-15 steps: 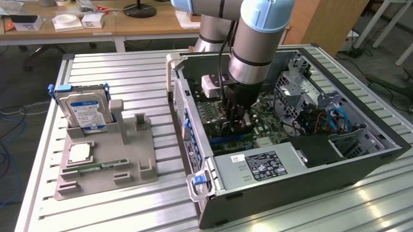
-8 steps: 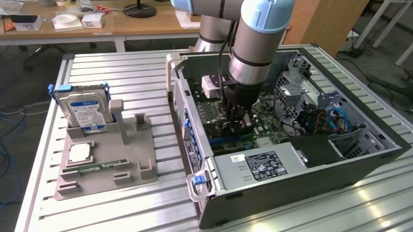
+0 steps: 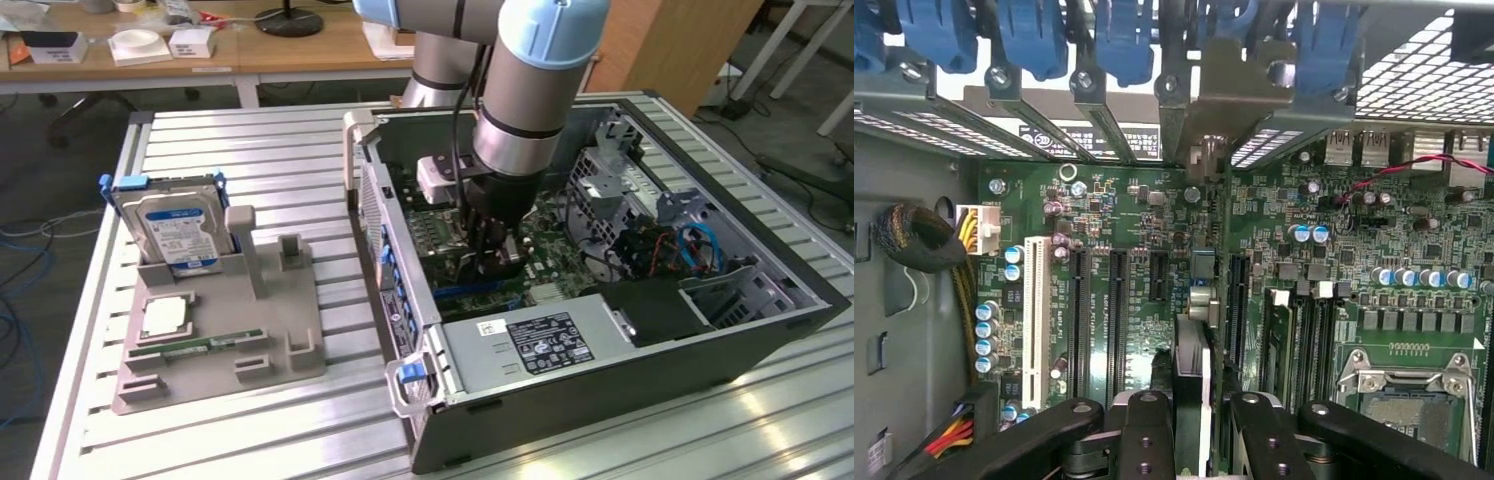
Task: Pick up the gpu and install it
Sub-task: 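Insert the gpu into the slot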
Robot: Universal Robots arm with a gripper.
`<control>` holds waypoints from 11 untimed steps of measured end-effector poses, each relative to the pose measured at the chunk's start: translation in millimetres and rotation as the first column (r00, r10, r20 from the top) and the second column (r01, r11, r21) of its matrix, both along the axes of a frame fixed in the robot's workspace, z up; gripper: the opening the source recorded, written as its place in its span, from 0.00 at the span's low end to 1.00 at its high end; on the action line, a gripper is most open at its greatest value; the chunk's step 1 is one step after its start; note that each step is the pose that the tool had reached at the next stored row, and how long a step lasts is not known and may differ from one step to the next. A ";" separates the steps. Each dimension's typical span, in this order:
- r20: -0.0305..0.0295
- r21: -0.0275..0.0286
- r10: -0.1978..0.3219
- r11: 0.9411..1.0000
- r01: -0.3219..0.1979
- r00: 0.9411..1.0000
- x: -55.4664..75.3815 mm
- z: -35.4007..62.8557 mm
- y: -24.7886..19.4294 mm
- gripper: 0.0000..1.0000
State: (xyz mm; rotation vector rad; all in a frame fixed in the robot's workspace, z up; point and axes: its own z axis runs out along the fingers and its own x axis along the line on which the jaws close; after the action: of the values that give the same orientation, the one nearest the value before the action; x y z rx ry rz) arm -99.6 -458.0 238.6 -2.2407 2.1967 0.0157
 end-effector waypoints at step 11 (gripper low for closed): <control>0.000 0.001 0.000 1.000 0.000 1.000 -0.2 -0.9 0.1 0.27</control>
State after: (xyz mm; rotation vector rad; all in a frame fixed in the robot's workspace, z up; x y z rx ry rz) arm -99.8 -458.0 237.7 -2.2402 2.1963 0.0162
